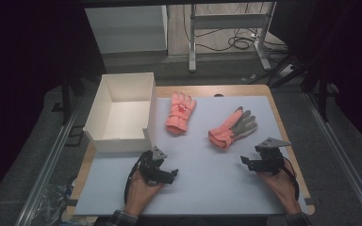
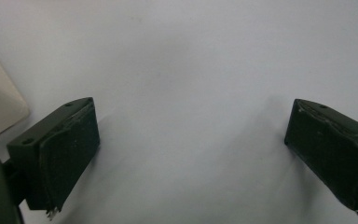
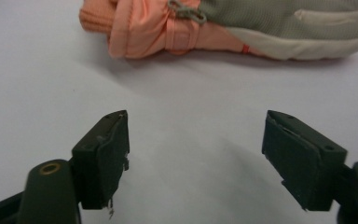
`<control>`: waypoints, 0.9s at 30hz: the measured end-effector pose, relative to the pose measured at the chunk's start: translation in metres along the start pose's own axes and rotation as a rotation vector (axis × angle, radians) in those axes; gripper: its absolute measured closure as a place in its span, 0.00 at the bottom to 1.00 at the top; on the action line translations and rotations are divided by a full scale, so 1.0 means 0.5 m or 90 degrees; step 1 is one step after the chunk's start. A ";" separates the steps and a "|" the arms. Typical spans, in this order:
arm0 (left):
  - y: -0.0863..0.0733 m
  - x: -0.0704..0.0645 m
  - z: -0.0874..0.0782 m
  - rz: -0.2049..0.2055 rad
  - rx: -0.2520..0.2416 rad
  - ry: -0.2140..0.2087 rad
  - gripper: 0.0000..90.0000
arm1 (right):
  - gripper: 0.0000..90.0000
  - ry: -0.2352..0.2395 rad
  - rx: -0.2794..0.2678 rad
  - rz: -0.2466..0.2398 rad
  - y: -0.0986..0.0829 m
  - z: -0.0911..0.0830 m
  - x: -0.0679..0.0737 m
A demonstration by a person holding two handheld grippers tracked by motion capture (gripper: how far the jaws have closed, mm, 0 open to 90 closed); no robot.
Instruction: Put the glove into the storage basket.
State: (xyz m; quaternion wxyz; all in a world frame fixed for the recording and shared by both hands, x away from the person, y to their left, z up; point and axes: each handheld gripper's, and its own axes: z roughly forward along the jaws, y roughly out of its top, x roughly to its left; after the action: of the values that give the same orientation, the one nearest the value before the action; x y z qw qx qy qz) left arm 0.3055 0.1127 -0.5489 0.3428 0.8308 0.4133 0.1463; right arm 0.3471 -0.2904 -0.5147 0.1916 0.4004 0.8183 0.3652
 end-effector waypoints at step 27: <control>0.000 0.001 0.000 0.002 0.001 0.000 0.03 | 0.49 0.019 -0.027 -0.007 0.117 0.038 -0.026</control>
State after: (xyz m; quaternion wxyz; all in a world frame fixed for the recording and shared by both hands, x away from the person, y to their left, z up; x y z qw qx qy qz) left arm 0.3058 0.1129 -0.5488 0.3423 0.8316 0.4121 0.1465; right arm 0.3967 -0.2681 -0.4830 0.1899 0.3861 0.8155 0.3869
